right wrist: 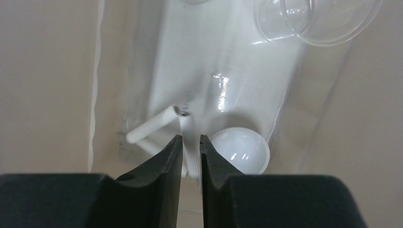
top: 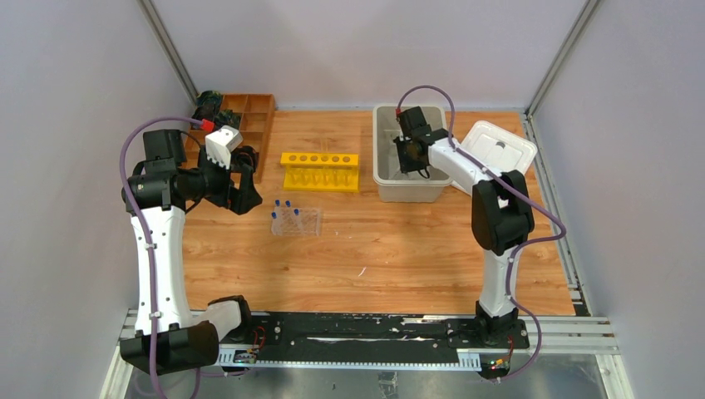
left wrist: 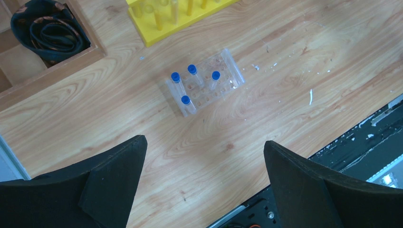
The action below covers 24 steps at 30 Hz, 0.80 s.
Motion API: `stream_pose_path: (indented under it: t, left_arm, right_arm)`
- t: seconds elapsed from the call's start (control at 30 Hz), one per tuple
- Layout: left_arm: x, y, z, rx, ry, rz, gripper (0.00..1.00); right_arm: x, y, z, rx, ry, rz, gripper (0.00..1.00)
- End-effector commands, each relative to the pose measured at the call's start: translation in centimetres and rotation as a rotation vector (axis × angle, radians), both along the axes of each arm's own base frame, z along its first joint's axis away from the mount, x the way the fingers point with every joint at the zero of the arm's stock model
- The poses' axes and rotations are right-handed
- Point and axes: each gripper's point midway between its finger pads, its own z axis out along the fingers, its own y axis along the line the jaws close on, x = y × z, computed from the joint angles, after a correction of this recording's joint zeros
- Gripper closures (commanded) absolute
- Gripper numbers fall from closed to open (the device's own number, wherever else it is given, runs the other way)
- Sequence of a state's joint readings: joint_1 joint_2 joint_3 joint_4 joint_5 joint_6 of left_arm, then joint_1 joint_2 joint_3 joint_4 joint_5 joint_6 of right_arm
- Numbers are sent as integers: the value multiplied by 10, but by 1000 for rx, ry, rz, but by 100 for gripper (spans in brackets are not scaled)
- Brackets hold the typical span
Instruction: Organize the chemistry lab equipment
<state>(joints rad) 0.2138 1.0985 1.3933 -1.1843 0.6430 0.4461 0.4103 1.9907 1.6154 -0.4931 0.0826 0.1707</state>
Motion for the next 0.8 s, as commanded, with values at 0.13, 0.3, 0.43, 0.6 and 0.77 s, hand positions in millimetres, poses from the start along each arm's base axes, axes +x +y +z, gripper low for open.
stream_pose_path:
  t: [0.13,0.3,0.43,0.6,0.77]
  left_arm:
    - [0,2,5,15,-21,-5,0]
    - [-1,1,6,13,-26,-7,0]
    - [-1,0,5,11,-24,-10,0]
    - [-1,1,5,11,-24,-8,0]
    - [-3,0,5,10,-26,-14,0]
  right_arm:
    - [-11,9,10,28,-19,12,65]
    - [-21,19,29,81,-38,21,49]
    - [-31,22,56,119,-78,13,45]
    - [-30,-11,128,125,-242,-90,38]
    - [-39,-93,167,136,-326,-336,22]
